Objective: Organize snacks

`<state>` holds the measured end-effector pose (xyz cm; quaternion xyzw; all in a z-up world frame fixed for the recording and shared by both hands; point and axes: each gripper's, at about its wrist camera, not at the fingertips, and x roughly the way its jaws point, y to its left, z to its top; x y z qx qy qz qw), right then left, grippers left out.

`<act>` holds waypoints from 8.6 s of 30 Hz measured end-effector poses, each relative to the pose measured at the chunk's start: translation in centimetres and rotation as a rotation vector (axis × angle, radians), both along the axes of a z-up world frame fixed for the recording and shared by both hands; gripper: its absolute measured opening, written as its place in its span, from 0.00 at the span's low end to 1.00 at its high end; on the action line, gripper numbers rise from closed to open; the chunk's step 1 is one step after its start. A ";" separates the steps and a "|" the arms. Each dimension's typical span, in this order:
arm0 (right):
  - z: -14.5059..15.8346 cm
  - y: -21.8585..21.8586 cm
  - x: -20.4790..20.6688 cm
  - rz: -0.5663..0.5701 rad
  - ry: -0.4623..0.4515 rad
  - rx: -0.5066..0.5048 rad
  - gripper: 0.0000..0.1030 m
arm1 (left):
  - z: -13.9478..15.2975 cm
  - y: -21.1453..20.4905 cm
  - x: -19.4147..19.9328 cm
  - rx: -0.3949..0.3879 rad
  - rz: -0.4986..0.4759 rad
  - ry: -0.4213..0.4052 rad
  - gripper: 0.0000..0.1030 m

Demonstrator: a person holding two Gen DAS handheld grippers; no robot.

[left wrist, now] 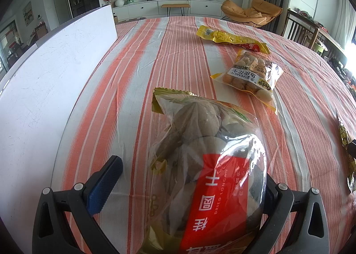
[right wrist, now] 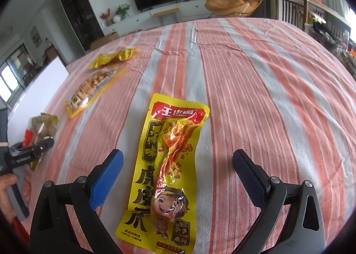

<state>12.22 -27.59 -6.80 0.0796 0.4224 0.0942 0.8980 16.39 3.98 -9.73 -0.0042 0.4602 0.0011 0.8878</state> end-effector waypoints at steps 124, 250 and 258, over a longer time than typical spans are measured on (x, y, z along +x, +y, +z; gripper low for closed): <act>-0.7 3.1 -0.4 0.009 0.035 -0.219 0.97 | 1.6 -8.5 -2.4 -0.006 -0.356 0.000 1.00; -0.8 2.9 -0.9 0.022 0.033 -0.216 0.98 | 0.5 2.4 4.6 0.000 0.044 -0.002 1.00; -0.8 3.0 -0.8 0.020 0.034 -0.219 0.98 | 0.5 2.4 4.6 0.000 0.044 -0.002 1.00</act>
